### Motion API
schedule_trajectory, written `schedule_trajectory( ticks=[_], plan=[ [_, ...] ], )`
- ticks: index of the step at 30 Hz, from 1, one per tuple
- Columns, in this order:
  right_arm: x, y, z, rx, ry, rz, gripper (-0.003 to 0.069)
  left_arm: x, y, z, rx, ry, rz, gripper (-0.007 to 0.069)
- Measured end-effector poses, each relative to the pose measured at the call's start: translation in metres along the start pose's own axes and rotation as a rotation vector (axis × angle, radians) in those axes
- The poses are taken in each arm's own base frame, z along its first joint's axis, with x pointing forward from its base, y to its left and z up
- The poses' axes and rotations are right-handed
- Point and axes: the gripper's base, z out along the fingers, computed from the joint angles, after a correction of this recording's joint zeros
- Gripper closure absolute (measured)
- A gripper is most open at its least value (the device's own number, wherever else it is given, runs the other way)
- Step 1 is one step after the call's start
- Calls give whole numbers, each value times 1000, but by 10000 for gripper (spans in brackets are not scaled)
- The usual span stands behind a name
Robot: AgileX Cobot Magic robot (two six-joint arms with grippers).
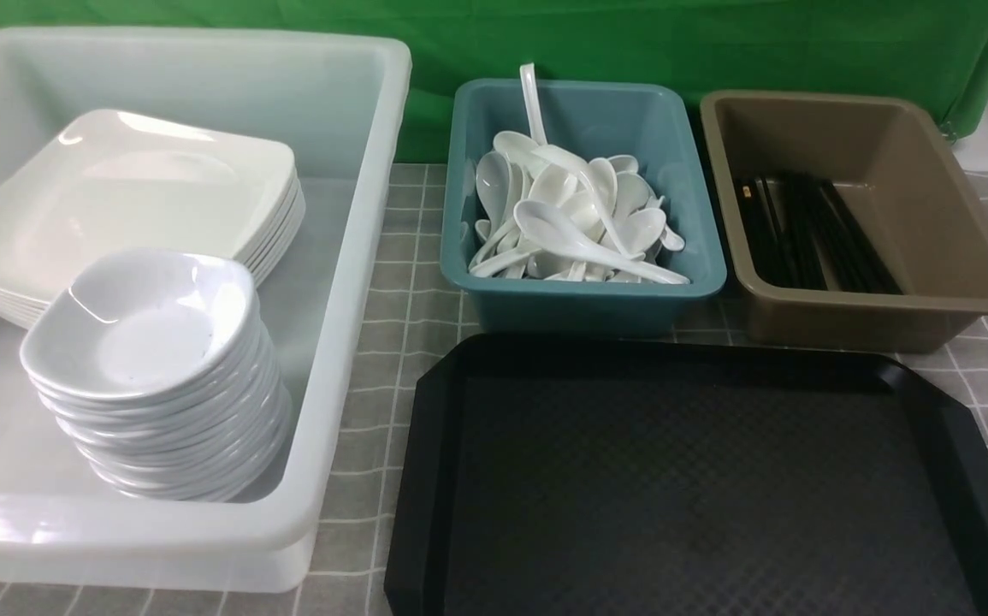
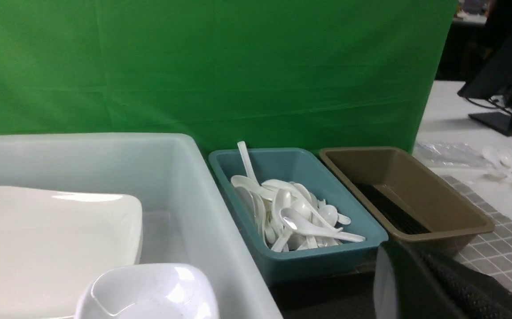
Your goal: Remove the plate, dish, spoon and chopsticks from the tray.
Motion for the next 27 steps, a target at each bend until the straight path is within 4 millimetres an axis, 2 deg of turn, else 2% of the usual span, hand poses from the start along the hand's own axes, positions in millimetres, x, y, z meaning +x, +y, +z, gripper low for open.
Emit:
schedule_trajectory(
  ticks=[6,11,16,27],
  plan=[
    [-8,-1,-6,17,-135,-27,552,52,15,-6,-58,-281,-18,624],
    [-13,-2,-7,25,-193,-28,475,69,24,4,-92,-343,-26,624],
    [-12,-2,-7,23,-180,-28,428,65,26,3,-109,-412,-16,624],
    [1,0,-6,5,-39,-28,424,63,26,2,-117,-434,-2,623]
  ],
)
